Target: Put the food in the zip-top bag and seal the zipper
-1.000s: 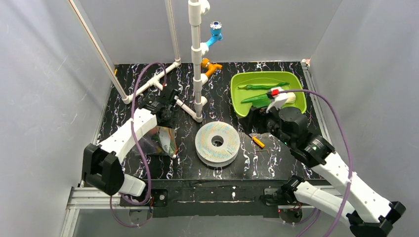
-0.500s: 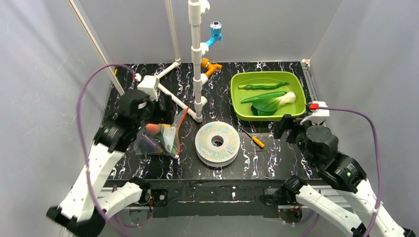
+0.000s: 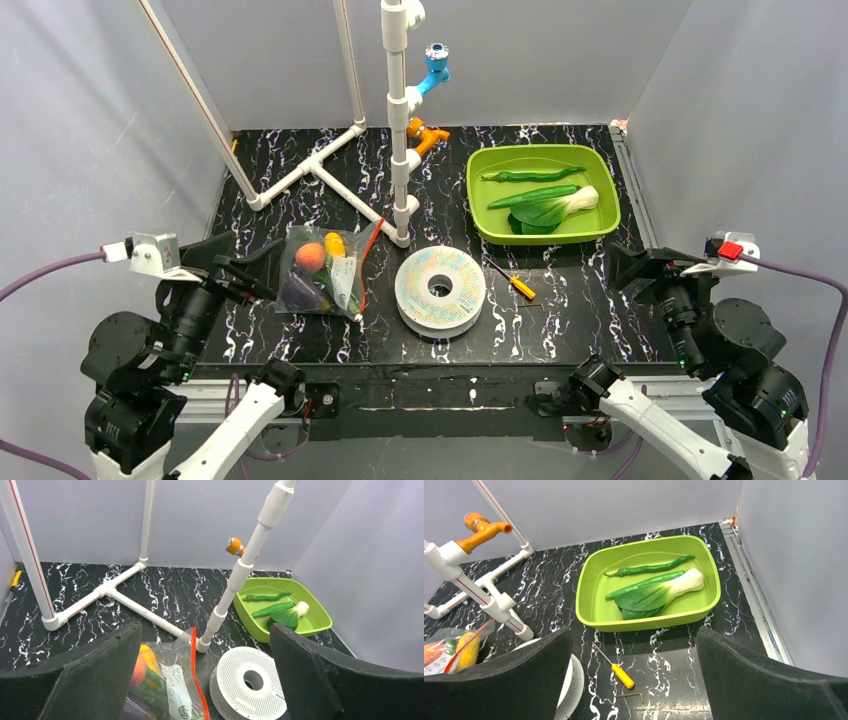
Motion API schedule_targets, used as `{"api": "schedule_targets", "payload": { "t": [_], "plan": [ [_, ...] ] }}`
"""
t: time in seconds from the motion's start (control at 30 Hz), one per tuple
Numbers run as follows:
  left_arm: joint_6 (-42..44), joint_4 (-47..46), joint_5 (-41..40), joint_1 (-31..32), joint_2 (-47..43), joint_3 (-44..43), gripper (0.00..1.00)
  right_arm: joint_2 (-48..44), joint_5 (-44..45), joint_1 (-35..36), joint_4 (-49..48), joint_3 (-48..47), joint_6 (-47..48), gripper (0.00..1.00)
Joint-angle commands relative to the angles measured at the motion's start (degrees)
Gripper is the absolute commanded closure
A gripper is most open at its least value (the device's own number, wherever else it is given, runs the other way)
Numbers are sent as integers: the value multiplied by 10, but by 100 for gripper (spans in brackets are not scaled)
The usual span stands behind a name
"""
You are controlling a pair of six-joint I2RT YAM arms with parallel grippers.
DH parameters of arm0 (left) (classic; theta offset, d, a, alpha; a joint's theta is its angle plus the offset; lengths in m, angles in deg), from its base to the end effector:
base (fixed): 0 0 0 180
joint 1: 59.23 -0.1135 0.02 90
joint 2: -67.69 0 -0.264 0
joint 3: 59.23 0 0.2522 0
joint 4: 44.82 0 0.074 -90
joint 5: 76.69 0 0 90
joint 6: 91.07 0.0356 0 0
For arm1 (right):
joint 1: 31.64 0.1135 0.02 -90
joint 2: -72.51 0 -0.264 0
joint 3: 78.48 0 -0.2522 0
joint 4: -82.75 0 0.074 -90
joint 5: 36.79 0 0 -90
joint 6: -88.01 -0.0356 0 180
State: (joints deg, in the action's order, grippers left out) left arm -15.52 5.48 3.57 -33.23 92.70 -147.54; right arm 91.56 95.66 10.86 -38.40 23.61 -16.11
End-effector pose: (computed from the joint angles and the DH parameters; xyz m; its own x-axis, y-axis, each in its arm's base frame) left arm 0.0030 0.0053 0.4750 0.1249 -0.3346 -0.9341 0.3254 0.9032 -0.2800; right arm 0.0171 -0.0169 0.4155 -0.0001 0.2441 -0.9698 -0.0009 0.9698 0.2441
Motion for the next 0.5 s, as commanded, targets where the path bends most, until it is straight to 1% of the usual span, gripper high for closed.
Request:
{"api": "schedule_targets", "payload": {
  "t": [0.0,0.17,0.37,0.47],
  "plan": [
    [-6,-23,-28,-1,-8,16,0,-3,12,0,-30,-21,24,2],
    [1,-25,-36,-1,-3,18,0,0,-7,0,-31,-31,28,1],
    [5,-31,-24,-1,9,22,1,-6,-1,0,-41,-19,-3,2],
    [10,-24,-28,-1,16,17,1,-1,-19,0,-44,-19,6,2]
  ]
}}
